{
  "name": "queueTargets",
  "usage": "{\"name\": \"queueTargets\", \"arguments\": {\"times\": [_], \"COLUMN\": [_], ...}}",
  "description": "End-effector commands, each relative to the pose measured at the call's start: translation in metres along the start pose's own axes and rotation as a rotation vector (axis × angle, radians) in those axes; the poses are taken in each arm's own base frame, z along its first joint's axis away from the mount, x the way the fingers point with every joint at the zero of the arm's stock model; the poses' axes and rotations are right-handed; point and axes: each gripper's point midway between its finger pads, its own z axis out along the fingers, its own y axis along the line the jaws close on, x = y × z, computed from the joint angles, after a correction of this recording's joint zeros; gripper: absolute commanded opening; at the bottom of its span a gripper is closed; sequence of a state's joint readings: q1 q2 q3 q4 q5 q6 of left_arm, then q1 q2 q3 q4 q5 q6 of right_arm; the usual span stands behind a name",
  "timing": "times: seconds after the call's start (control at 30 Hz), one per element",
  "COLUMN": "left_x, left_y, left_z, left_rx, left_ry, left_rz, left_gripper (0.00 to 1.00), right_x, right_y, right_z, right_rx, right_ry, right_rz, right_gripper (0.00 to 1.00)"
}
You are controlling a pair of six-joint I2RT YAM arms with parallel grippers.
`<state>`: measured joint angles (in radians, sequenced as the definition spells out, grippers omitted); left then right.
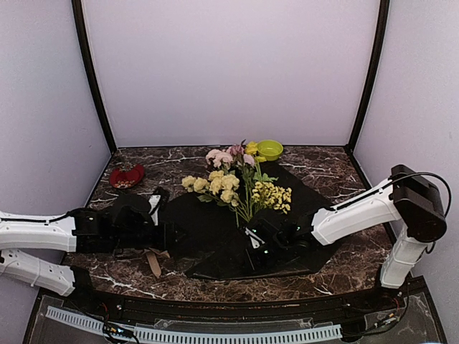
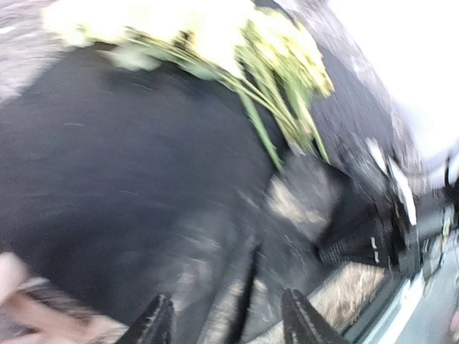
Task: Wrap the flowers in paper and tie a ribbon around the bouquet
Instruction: Pass from the left arm to the right, then pick up the one-fourth-folded wrapping paper from the center of the board.
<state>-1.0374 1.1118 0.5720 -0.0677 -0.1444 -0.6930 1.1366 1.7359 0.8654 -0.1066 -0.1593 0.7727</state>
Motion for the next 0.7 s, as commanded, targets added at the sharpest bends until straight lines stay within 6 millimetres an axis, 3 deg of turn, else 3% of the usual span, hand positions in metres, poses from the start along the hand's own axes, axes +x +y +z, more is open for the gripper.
{"name": "queueTargets", "arguments": {"times": [0.0, 0.17, 0.4, 0.67], "left_x": [0.017, 0.031, 0.041, 0.032], "left_y": [0.067, 0.102, 0.113, 0.113], "left_z": [-0.016, -0.010, 0.011, 0.030], "left_rx": [-0.137, -0.183, -0.200, -0.201], "left_ry": [0.029, 0.106, 0.163, 0.153], "left_rz": [-0.206, -0.328, -0.383, -0.354], "left_gripper": [0.49, 0.46, 0.51, 0.51], "right_x": [0.024, 0.024, 0.026, 0.025], "right_y": [-0.013, -0.013, -0.014, -0.013], "right_z": [0.011, 0.010, 0.010, 0.008], "right_rx": [0.059, 0.062, 0.065, 0.068], "right_ry": [0.077, 0.076, 0.075, 0.069], "right_rz": [0.004, 0.003, 0.004, 0.001], "right_gripper": [0.09, 0.09, 0.09, 0.09]}}
